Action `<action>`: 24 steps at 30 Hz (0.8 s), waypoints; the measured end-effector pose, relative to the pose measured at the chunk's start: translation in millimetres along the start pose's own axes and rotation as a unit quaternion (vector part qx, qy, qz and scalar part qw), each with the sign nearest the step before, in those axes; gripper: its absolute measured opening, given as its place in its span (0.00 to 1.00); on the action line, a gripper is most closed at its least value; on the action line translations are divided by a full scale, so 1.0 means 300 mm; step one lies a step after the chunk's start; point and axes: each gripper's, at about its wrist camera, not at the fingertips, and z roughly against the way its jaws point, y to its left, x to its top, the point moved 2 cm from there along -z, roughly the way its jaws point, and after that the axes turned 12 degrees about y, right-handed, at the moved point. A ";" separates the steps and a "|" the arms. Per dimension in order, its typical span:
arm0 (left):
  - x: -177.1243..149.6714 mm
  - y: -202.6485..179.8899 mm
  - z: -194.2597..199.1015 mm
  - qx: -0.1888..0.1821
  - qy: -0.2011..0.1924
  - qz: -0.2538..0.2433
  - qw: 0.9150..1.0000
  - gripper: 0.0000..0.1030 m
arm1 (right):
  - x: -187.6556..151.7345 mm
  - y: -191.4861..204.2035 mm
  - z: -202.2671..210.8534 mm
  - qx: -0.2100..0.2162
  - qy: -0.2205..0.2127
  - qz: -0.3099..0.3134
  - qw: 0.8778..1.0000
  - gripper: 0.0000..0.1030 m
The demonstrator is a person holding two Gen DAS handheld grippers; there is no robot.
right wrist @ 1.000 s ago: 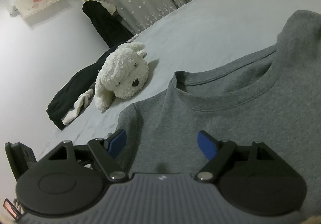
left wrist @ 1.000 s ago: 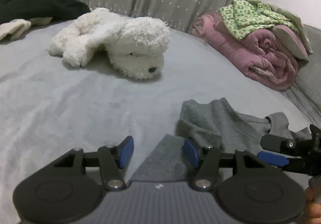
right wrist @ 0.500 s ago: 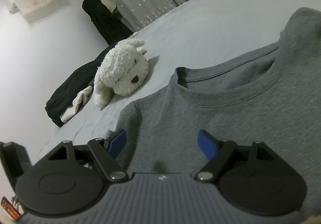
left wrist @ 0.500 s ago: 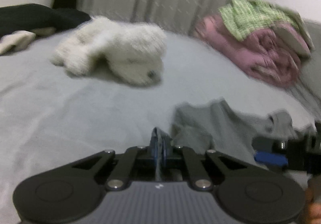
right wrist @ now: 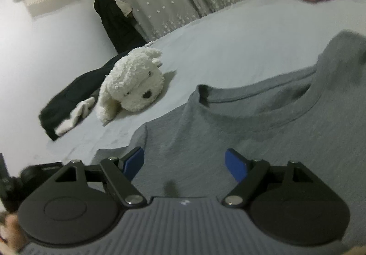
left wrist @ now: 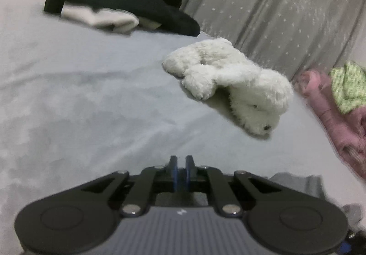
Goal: Fold clothes
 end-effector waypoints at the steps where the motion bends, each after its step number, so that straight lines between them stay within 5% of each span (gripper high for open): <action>1: 0.006 0.022 -0.004 -0.020 0.007 0.010 1.000 0.16 | 0.002 0.000 0.002 -0.006 -0.005 0.000 1.000 0.79; 9: 0.015 0.057 -0.038 -0.092 0.042 0.030 0.994 0.19 | 0.124 0.046 -0.043 -0.037 -0.033 0.019 0.999 0.79; 12: 0.012 0.049 -0.045 -0.103 0.049 0.025 0.993 0.19 | 0.203 0.048 -0.117 -0.039 -0.023 0.023 0.999 0.72; 16: 0.011 0.053 -0.056 -0.110 0.054 0.031 0.992 0.11 | 0.252 0.021 -0.215 -0.027 -0.004 0.010 1.000 0.53; 18: 0.008 0.046 -0.064 -0.111 0.058 0.027 0.992 0.04 | 0.253 0.007 -0.246 -0.023 -0.003 0.006 1.000 0.34; 19: 0.007 0.041 -0.067 -0.111 0.060 0.023 0.992 0.02 | 0.250 0.004 -0.256 -0.028 -0.002 0.007 1.000 0.08; 24: 0.020 0.035 -0.001 -0.078 -0.001 0.016 0.997 0.01 | 0.222 0.038 -0.219 -0.067 -0.069 0.045 0.994 0.04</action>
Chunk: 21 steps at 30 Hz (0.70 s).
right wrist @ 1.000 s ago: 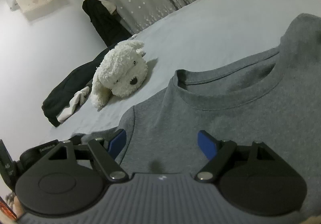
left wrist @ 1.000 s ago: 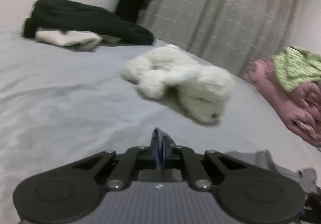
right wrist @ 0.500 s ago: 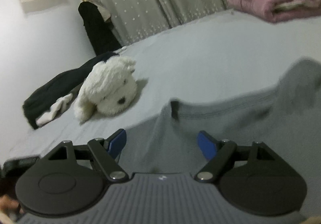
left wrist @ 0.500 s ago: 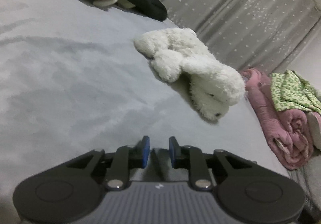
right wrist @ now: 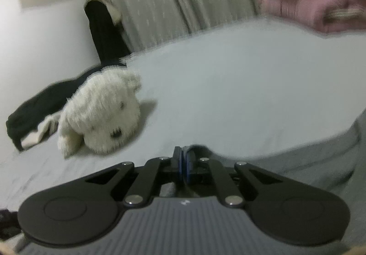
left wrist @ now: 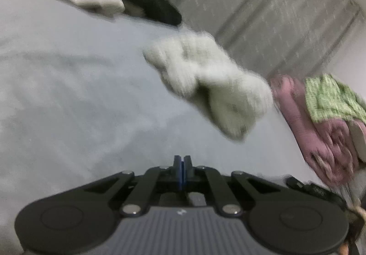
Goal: Fold clothes
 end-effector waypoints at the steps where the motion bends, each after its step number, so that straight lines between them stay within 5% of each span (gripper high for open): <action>1: 0.006 0.003 0.020 0.002 -0.017 0.003 1.000 0.01 | 0.003 0.011 0.016 -0.005 -0.021 0.010 1.000 0.04; 3: 0.010 0.006 0.029 0.015 -0.028 0.004 0.999 0.01 | 0.012 0.029 0.022 -0.021 -0.042 0.034 0.998 0.04; 7: 0.003 0.004 -0.013 0.060 -0.006 -0.010 0.998 0.01 | 0.009 0.023 -0.076 -0.051 0.014 0.046 0.998 0.04; 13: -0.003 0.001 -0.038 0.085 0.007 -0.025 0.996 0.02 | 0.011 -0.026 -0.112 -0.034 0.046 0.008 0.998 0.04; 18: -0.009 -0.012 -0.033 0.091 0.008 -0.041 0.995 0.07 | 0.008 -0.007 -0.088 -0.022 0.044 0.010 0.999 0.18; 20: -0.008 -0.012 -0.034 0.089 0.010 -0.041 0.995 0.08 | 0.005 0.008 -0.073 -0.022 0.044 0.012 0.999 0.52; 21: -0.008 -0.011 -0.033 0.089 0.011 -0.040 0.995 0.08 | 0.001 0.018 -0.061 -0.023 0.042 0.016 0.999 0.55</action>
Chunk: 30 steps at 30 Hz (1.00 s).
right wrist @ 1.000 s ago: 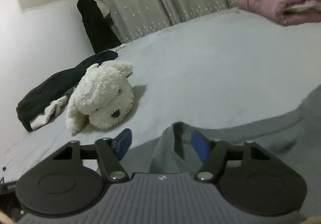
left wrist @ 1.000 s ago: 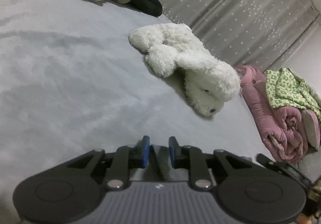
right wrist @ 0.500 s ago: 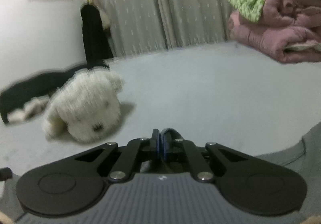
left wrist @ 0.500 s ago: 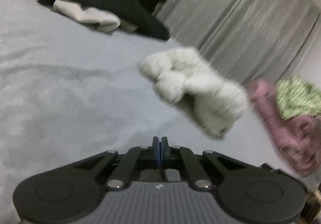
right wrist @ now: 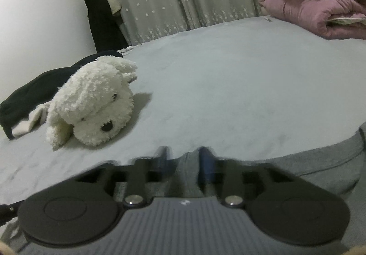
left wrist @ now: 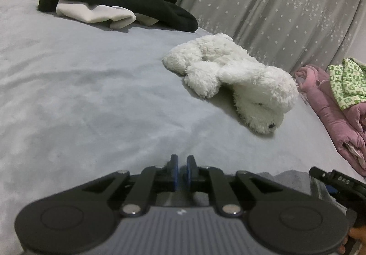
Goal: Fold clothes
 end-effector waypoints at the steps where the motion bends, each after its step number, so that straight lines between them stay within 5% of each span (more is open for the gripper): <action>1: 0.000 0.001 0.001 -0.001 0.001 0.001 1.000 0.08 | -0.006 0.010 0.013 -0.001 -0.001 0.008 1.000 0.55; 7: 0.009 0.023 0.010 -0.021 0.028 0.016 0.999 0.08 | -0.049 0.079 0.100 0.011 0.007 0.044 0.999 0.55; 13: 0.021 0.060 0.022 -0.054 0.062 0.039 0.996 0.08 | -0.129 0.165 0.206 0.106 0.028 0.075 0.991 0.55; 21: 0.032 0.057 0.055 -0.075 0.067 0.033 0.994 0.08 | -0.286 0.357 0.324 0.249 0.046 0.232 0.939 0.53; 23: 0.040 0.053 0.082 -0.075 0.050 0.025 0.996 0.07 | -0.321 0.407 0.341 0.263 0.045 0.278 0.923 0.53; 27: 0.041 0.042 0.092 -0.106 0.057 0.015 0.993 0.07 | -0.368 0.477 0.315 0.238 0.047 0.335 0.910 0.53; 30: 0.033 0.023 0.080 -0.161 0.073 0.007 0.984 0.07 | -0.401 0.505 0.264 0.212 0.057 0.350 0.911 0.26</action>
